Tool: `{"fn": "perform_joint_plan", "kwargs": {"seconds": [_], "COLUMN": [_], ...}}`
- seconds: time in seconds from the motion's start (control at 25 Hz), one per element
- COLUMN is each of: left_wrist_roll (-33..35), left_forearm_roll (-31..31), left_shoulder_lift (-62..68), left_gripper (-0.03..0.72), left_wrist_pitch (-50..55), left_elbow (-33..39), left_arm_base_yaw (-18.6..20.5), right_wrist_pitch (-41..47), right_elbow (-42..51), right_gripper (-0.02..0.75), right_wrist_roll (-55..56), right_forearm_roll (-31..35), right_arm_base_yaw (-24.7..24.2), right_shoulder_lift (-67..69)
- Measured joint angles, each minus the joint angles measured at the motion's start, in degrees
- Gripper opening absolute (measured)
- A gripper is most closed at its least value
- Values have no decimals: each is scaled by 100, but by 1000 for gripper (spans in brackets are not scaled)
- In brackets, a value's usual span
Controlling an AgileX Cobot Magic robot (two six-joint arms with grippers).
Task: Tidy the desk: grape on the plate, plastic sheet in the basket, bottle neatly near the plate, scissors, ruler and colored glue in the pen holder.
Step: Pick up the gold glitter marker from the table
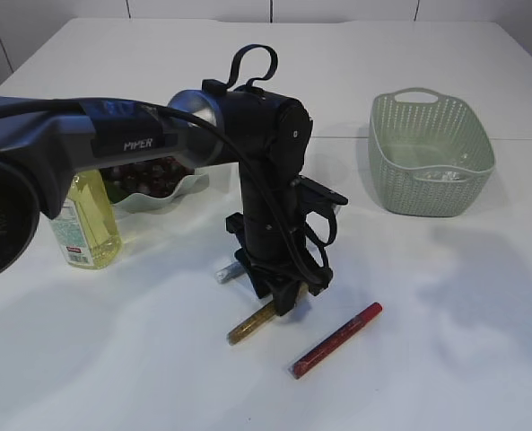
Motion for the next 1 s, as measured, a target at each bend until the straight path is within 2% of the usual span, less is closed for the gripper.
{"fn": "perform_joint_plan", "kwargs": {"seconds": [0.6,1.0], "left_wrist_roll": [-21,-33], "left_forearm_roll": [-4,-161], "left_shoulder_lift": [0,-107], "left_gripper": [52,39], "left_wrist_pitch": [0,0], "left_elbow": [-8,-8], "left_arm_base_yaw": [0,0], "right_wrist_pitch": [0,0], "right_elbow": [0,0], "right_gripper": [418,417], "right_wrist_roll": [0,-10], "right_forearm_roll": [0,0], "right_arm_base_yaw": [0,0], "right_shoulder_lift": [0,0]}}
